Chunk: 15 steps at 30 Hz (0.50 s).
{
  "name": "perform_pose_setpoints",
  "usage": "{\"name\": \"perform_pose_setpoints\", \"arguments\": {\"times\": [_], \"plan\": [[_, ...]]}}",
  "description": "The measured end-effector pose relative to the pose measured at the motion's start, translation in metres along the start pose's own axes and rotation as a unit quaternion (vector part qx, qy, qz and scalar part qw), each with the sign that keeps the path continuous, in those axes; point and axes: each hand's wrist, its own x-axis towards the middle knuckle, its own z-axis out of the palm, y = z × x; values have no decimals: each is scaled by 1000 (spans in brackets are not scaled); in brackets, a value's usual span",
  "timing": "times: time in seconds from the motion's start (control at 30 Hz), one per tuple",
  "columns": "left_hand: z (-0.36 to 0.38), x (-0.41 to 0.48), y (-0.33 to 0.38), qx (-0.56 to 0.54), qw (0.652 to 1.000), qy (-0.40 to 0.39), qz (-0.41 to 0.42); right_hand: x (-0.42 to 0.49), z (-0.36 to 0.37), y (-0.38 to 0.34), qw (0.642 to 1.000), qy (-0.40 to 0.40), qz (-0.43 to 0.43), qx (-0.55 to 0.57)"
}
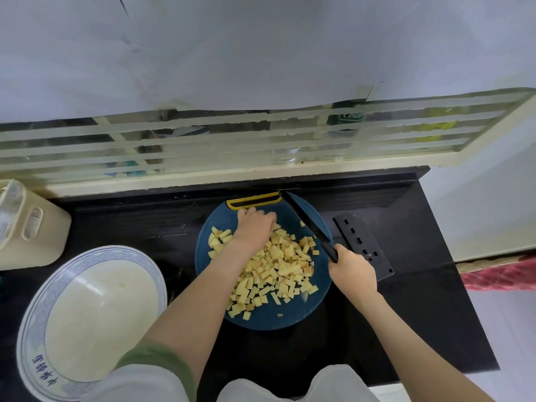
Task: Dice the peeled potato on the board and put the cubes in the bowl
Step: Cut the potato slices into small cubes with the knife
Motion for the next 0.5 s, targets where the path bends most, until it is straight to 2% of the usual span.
{"name": "perform_pose_setpoints", "arguments": {"times": [0.33, 0.5], "plan": [[5, -5, 1, -63, 995, 69, -45, -4, 5, -5, 1000, -5, 4, 20], [1, 2, 1, 2, 999, 18, -43, -1, 3, -2, 1000, 0, 16, 25]]}}
